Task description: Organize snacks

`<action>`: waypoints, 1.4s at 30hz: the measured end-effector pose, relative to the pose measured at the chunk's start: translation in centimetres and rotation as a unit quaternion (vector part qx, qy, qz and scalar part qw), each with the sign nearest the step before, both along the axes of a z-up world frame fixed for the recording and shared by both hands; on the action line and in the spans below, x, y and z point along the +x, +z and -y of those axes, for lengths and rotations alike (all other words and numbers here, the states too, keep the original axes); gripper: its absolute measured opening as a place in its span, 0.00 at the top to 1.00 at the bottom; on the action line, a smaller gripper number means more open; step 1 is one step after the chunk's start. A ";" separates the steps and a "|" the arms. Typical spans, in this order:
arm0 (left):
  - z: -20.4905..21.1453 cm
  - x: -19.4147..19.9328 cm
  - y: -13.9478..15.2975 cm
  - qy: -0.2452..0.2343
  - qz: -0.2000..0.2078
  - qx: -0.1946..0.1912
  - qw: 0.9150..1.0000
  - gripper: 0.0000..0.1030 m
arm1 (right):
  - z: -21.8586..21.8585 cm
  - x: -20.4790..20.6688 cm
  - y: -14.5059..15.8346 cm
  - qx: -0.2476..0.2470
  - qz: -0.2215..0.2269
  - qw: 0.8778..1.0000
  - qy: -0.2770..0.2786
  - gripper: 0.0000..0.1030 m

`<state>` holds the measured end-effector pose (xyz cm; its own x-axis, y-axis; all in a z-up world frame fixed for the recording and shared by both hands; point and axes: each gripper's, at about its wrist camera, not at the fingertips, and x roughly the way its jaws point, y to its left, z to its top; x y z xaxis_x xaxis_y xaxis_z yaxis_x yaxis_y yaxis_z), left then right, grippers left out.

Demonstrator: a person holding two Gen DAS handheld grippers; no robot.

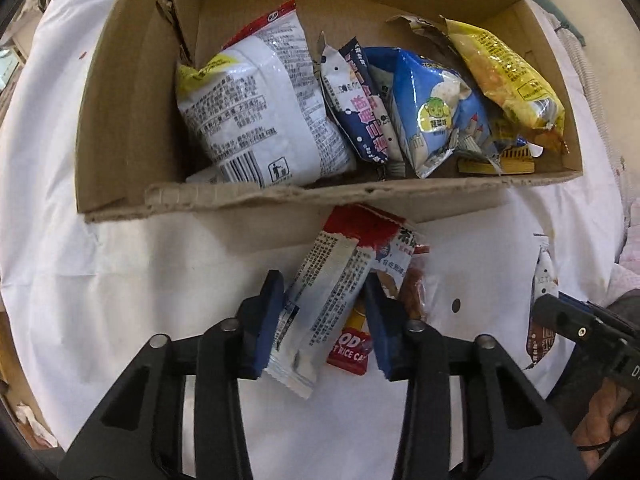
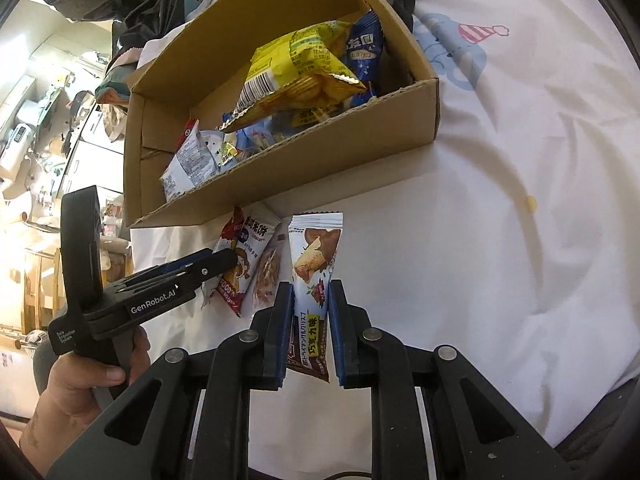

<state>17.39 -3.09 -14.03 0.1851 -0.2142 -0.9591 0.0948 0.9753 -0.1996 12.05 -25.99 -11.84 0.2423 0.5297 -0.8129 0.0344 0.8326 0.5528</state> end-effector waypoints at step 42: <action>-0.5 -2.4 -0.2 0.017 -0.028 0.057 0.998 0.89 | -1.1 0.1 -0.3 0.006 -0.008 1.000 0.014 0.82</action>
